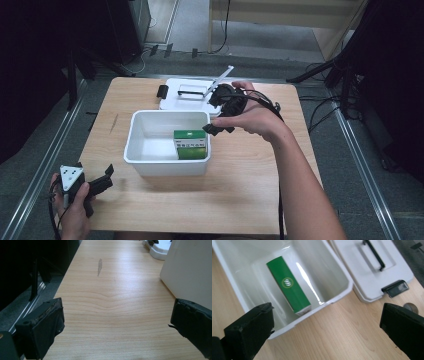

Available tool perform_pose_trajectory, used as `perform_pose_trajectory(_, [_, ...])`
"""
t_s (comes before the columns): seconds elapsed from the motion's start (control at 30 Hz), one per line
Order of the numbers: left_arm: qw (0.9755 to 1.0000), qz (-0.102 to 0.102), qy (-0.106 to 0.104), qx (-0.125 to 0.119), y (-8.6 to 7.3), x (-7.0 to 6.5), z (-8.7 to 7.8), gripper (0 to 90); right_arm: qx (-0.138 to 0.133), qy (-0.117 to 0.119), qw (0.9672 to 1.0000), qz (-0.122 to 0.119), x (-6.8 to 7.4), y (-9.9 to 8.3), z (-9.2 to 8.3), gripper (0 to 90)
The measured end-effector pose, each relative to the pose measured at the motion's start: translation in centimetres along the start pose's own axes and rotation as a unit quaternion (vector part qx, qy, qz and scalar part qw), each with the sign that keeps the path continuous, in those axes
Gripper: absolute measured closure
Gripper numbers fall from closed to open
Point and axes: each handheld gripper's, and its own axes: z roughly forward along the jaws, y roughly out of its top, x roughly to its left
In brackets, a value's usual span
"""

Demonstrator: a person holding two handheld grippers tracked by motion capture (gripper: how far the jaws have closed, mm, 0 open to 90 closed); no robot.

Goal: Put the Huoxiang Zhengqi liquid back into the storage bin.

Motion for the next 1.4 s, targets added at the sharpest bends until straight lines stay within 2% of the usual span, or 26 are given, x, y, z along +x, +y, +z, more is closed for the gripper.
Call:
perform_pose_trajectory(0.1, [1.0000,-0.001,0.000,0.000,0.0,0.0,0.0,0.0,-0.021,-0.003,0.9995,0.025,-0.9,-1.3,-0.3,0.0])
perform_pose_trajectory(0.23, [1.0000,-0.002,0.000,0.000,0.0,0.0,0.0,0.0,-0.043,-0.010,0.9972,0.060,-1.8,-3.4,-0.4,0.0])
perform_pose_trajectory(0.33, [1.0000,-0.002,-0.001,0.000,0.0,0.0,0.0,0.0,-0.054,-0.017,0.9955,0.076,-2.3,-5.1,-0.1,0.0])
perform_pose_trajectory(0.47, [1.0000,-0.003,-0.004,0.002,0.0,0.1,0.0,0.0,-0.080,-0.028,0.9915,0.098,-2.7,-7.4,0.3,0.0])
perform_pose_trajectory(0.57, [1.0000,-0.004,-0.003,0.002,0.0,0.1,0.0,0.0,-0.095,-0.039,0.9872,0.122,-2.9,-9.3,0.7,0.0])
perform_pose_trajectory(0.67, [1.0000,-0.005,-0.002,0.003,0.0,0.0,0.0,0.0,-0.108,-0.055,0.9837,0.133,-3.1,-11.2,1.1,0.0])
perform_pose_trajectory(0.77, [1.0000,-0.003,-0.005,0.004,0.0,0.0,0.0,0.0,-0.126,-0.067,0.9778,0.153,-3.0,-12.9,1.2,0.0])
perform_pose_trajectory(0.93, [0.9999,-0.008,-0.006,0.004,0.0,0.0,0.0,0.0,-0.147,-0.083,0.9704,0.173,-3.0,-15.7,1.6,0.0])
perform_pose_trajectory(1.03, [0.9999,-0.008,-0.006,0.004,0.0,0.0,0.0,0.0,-0.155,-0.088,0.9659,0.188,-3.0,-17.4,1.9,0.0])
perform_pose_trajectory(1.17, [0.9999,-0.008,-0.005,0.005,0.0,0.0,0.0,0.0,-0.163,-0.102,0.9575,0.215,-3.0,-19.9,2.1,0.0])
perform_pose_trajectory(1.4, [1.0000,-0.006,-0.004,0.004,0.0,0.0,0.0,0.0,-0.171,-0.119,0.9458,0.249,-2.9,-23.6,2.4,0.0])
